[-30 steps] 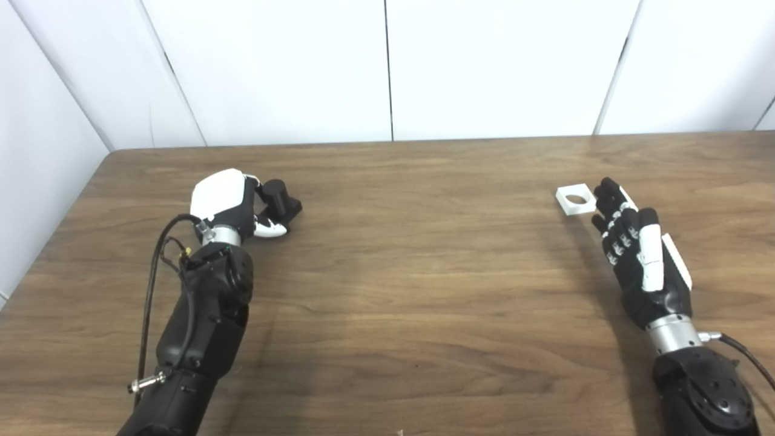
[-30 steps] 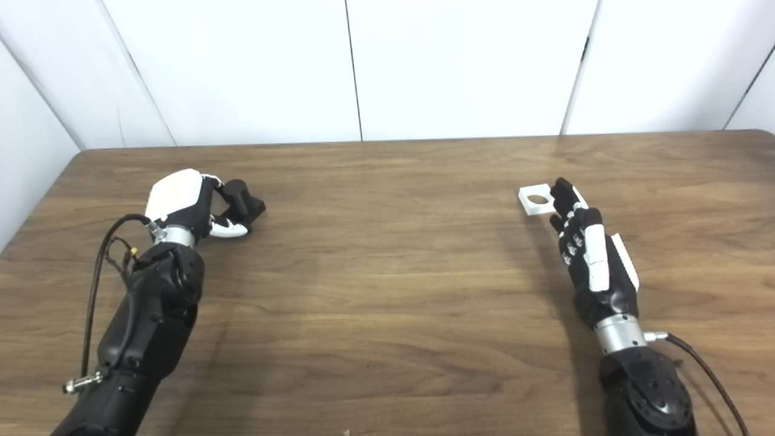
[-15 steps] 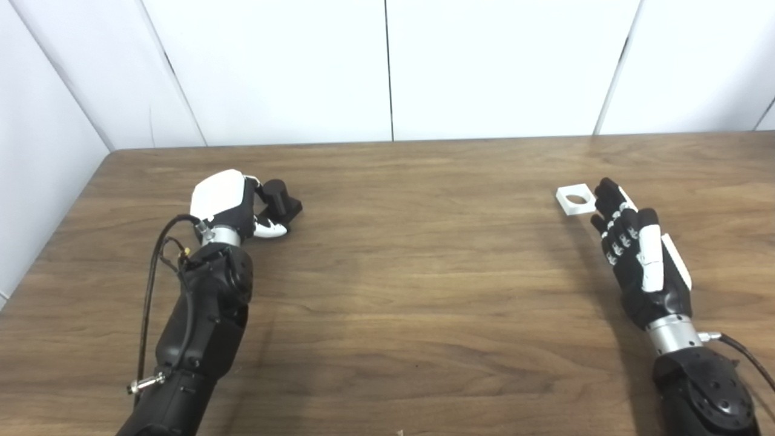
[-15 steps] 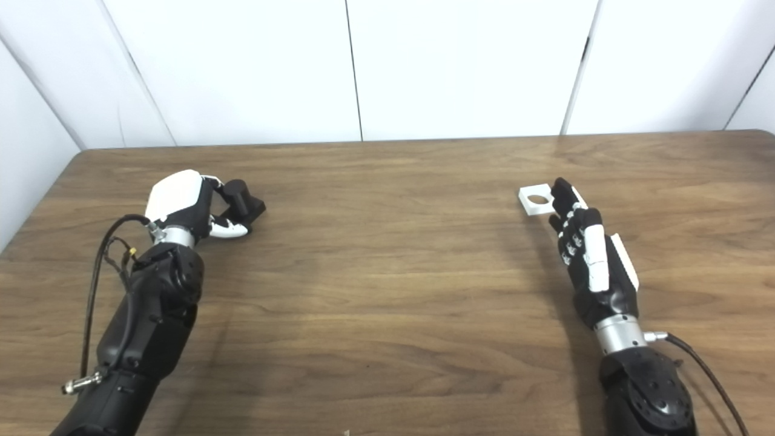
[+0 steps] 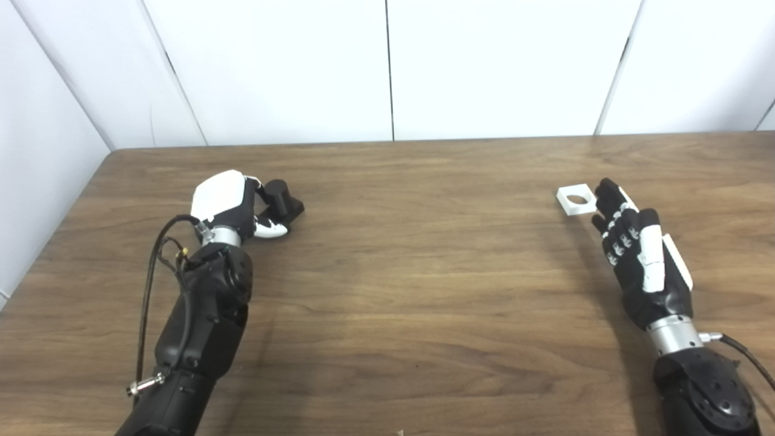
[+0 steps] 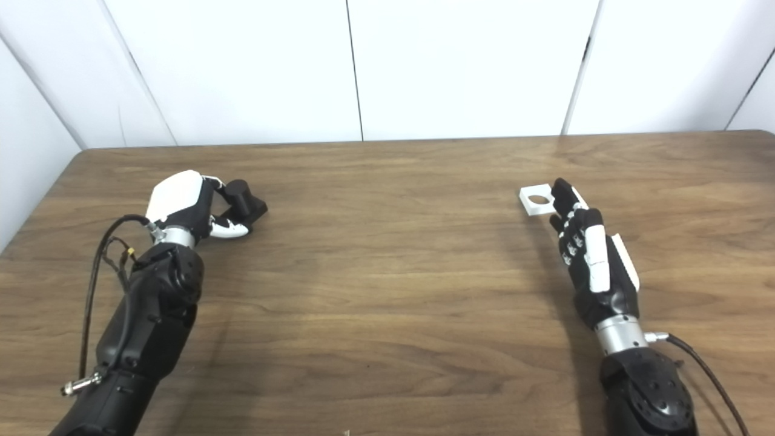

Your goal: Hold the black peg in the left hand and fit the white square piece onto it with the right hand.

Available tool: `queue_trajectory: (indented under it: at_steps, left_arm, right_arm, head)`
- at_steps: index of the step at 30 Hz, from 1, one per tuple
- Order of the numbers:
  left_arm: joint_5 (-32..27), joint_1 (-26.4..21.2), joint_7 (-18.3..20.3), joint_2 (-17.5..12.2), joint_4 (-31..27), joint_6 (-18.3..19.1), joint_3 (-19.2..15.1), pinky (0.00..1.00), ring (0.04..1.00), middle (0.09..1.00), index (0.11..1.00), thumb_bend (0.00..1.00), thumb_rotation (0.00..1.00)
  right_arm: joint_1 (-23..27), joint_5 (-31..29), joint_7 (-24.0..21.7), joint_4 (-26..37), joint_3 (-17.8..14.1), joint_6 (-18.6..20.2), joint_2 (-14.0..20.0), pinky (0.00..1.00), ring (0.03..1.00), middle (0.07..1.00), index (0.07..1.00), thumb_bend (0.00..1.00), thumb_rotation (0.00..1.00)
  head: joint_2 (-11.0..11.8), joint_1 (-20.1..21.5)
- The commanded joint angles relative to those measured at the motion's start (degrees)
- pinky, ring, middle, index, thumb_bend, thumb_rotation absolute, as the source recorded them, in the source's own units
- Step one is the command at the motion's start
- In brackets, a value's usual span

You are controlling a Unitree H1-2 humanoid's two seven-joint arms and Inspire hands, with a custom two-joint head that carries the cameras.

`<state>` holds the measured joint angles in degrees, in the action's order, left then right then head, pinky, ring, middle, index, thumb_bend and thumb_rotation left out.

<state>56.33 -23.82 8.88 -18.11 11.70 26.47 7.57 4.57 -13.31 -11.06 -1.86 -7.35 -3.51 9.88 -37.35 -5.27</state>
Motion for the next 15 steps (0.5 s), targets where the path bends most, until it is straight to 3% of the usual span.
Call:
queue_trajectory:
  at_steps: [1,6,9,15]
  left_arm:
    - [-0.04,-1.33,-1.48,-1.62,-1.02,0.32,0.11,0.95,0.964,0.852,0.580,0.67,0.19]
    - [-1.28,-1.19,-2.18,-1.58,-1.39,0.21,-0.01,0.95,0.963,0.848,0.556,0.70,0.13]
    - [-2.22,-1.03,-2.90,-1.67,-1.42,0.03,0.08,0.95,0.966,0.851,0.501,0.55,0.08]
    - [-3.87,-0.77,-3.08,-1.28,-1.80,0.33,-0.39,0.97,0.978,0.869,0.491,0.52,0.06]
  right_arm:
    - [-5.92,-0.88,-0.28,-5.07,0.61,-1.30,-2.48,1.00,1.000,0.963,0.937,0.62,1.00]
    - [-5.94,-0.82,-0.04,-4.89,0.62,-0.96,-2.60,1.00,1.000,0.968,0.941,0.62,1.00]
    - [-5.88,-0.79,-0.01,-5.02,0.62,-1.01,-2.60,1.00,1.000,0.967,0.939,0.62,1.00]
    - [-5.81,-1.04,-0.06,-5.01,0.60,-0.76,-2.58,1.00,1.000,0.966,0.939,0.63,1.00]
  head:
    - [-0.04,-0.04]
    - [-0.04,0.03]
    - [-0.07,0.04]
    - [-0.18,0.05]
